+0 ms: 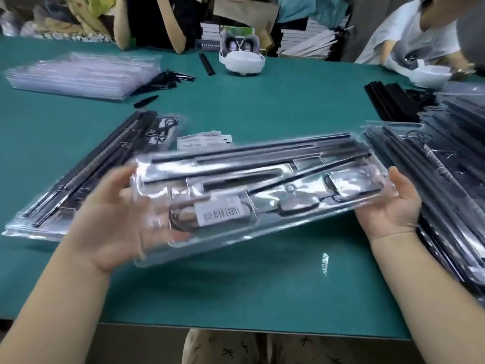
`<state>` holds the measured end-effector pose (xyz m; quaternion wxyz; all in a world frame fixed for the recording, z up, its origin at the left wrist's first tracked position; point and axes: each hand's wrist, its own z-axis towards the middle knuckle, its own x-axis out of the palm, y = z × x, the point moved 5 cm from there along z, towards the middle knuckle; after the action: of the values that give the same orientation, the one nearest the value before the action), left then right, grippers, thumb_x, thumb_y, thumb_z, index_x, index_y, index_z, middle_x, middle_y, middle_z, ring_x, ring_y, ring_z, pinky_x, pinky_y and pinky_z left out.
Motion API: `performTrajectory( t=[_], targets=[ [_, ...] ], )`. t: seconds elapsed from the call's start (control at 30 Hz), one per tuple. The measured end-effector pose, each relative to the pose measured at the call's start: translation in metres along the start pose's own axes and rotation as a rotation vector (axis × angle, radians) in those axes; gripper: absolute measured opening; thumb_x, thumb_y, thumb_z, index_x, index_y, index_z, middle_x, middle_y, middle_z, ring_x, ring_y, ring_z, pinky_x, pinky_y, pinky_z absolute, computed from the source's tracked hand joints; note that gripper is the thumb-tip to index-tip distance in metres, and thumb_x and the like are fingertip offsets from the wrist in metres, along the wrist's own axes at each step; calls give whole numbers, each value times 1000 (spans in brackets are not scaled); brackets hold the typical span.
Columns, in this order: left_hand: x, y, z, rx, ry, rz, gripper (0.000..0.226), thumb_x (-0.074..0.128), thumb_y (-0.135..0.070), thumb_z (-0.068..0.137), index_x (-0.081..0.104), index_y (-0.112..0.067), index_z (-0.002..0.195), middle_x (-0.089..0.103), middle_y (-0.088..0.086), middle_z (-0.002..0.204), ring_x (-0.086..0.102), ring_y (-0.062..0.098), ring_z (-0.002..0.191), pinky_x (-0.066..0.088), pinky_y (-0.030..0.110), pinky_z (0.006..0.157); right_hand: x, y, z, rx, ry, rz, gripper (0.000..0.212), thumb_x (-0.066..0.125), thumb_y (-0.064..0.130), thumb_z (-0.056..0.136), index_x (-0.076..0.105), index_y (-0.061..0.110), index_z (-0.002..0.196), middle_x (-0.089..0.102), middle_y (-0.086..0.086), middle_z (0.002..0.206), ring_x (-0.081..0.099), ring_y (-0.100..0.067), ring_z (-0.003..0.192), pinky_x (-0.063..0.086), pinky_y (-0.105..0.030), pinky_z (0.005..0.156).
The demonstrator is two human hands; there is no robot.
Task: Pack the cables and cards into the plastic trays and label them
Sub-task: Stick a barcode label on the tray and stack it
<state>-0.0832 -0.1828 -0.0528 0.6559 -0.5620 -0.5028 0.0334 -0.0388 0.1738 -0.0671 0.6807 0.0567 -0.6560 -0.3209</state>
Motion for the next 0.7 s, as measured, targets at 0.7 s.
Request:
performTrajectory(
  t=[0.7],
  targets=[
    [-22, -32, -60, 717, -703, -79, 21, 52, -24, 94, 66, -10, 99, 69, 5, 100, 69, 26, 91, 57, 43, 76, 168, -206, -67, 288, 244, -827, 71, 72, 16, 80, 39, 21, 142, 56, 4, 96, 66, -4, 68, 58, -27, 66]
  ],
)
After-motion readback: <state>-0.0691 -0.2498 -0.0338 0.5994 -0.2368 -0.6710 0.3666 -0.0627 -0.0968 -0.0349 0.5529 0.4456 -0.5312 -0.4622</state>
